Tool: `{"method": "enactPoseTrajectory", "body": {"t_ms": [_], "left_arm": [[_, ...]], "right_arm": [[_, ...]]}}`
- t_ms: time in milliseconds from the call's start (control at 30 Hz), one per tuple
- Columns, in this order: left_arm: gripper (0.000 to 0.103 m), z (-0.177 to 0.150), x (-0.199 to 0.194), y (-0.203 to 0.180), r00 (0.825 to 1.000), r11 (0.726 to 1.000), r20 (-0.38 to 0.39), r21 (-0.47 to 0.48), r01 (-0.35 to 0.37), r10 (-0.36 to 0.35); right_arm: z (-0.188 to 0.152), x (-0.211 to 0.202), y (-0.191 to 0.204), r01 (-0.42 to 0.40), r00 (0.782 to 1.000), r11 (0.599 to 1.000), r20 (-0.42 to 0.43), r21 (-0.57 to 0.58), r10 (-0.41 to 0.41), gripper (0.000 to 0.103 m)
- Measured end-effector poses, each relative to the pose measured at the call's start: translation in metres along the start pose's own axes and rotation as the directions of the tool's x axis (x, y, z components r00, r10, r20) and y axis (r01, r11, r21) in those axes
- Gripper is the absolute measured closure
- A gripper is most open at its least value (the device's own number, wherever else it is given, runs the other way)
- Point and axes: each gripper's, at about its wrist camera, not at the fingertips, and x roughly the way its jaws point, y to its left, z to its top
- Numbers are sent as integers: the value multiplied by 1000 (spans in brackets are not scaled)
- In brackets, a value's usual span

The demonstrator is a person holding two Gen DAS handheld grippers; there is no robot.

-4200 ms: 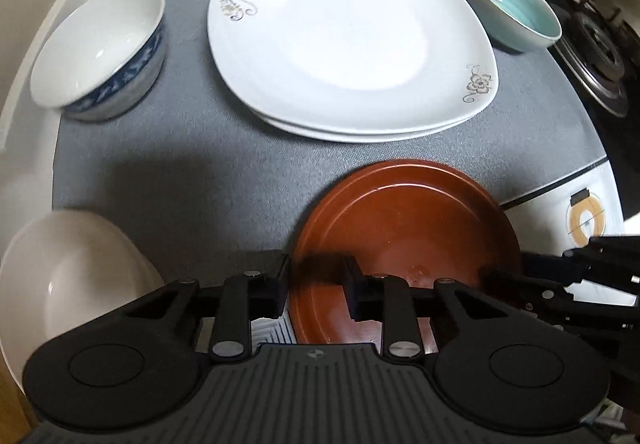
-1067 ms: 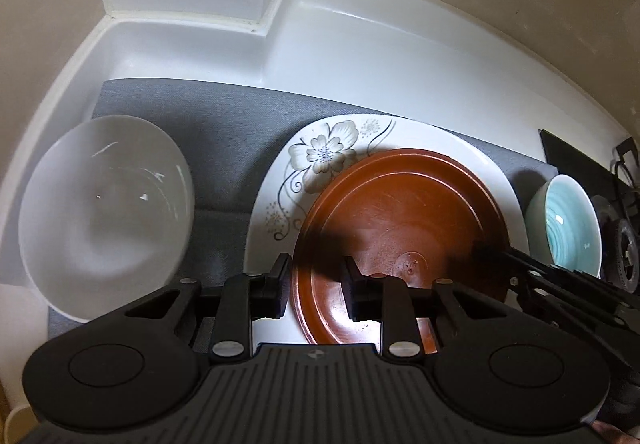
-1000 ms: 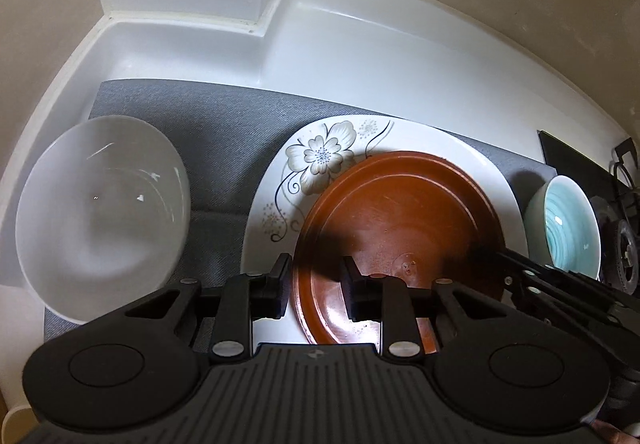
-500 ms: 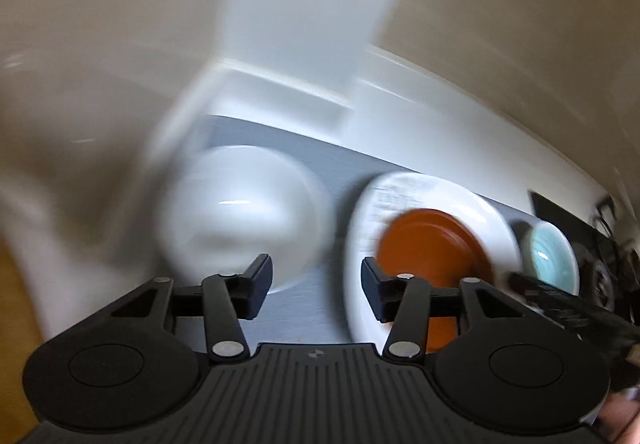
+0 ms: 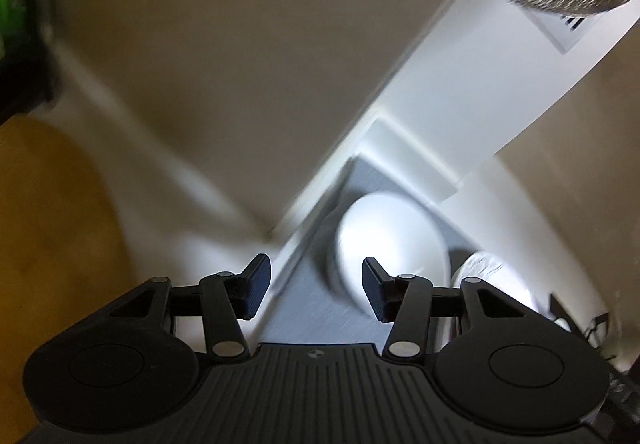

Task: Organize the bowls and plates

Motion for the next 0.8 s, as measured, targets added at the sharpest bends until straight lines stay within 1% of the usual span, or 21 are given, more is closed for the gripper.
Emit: {"method": "enactPoseTrajectory", "body": {"t_ms": [33, 133, 167, 200, 233, 300, 367, 433, 533, 600, 667, 733, 767, 800], "left_arm": [[50, 3, 4, -5, 1000, 1000, -4, 3, -2, 2], [52, 6, 18, -19, 1000, 1000, -11, 28, -4, 4], [52, 5, 24, -22, 1000, 999, -19, 33, -19, 20], [54, 4, 31, -25, 999, 999, -29, 39, -30, 31], [60, 4, 37, -26, 999, 999, -39, 39, -36, 37], [65, 4, 48, -27, 997, 998, -63, 37, -51, 53], [67, 2, 57, -23, 994, 997, -80, 33, -67, 70], [72, 1, 64, -21, 993, 997, -96, 29, -65, 68], [73, 1, 74, -25, 992, 997, -108, 35, -67, 70], [75, 1, 78, -27, 991, 997, -110, 38, -66, 70], [75, 2, 81, -28, 991, 997, -114, 40, -71, 75], [75, 2, 83, -30, 990, 996, -118, 46, -74, 78], [76, 1, 86, -30, 990, 996, -121, 47, -74, 80], [81, 1, 86, -30, 989, 996, -124, 48, -69, 75]], "right_arm": [[3, 9, 9, -28, 1000, 999, -5, -18, 28, 45], [12, 37, 29, -67, 997, 996, -33, -51, 65, 45], [14, 46, 34, -69, 997, 996, -42, -56, 67, 45], [15, 54, 38, -68, 997, 996, -52, -59, 65, 45], [15, 62, 41, -66, 996, 996, -68, -65, 62, 45], [16, 74, 45, -57, 995, 996, -88, -71, 51, 45], [13, 84, 47, -55, 992, 996, -114, -76, 47, 46], [10, 91, 50, -48, 991, 995, -132, -89, 36, 46], [5, 100, 51, -46, 986, 995, -162, -88, 31, 47], [2, 104, 50, -39, 984, 996, -175, -80, 24, 52], [0, 108, 51, -36, 983, 996, -183, -80, 21, 53], [-1, 110, 54, -33, 982, 996, -190, -84, 16, 58], [-2, 111, 55, -32, 981, 996, -193, -87, 14, 68], [-2, 112, 57, -33, 980, 995, -197, -92, 14, 78]]}}
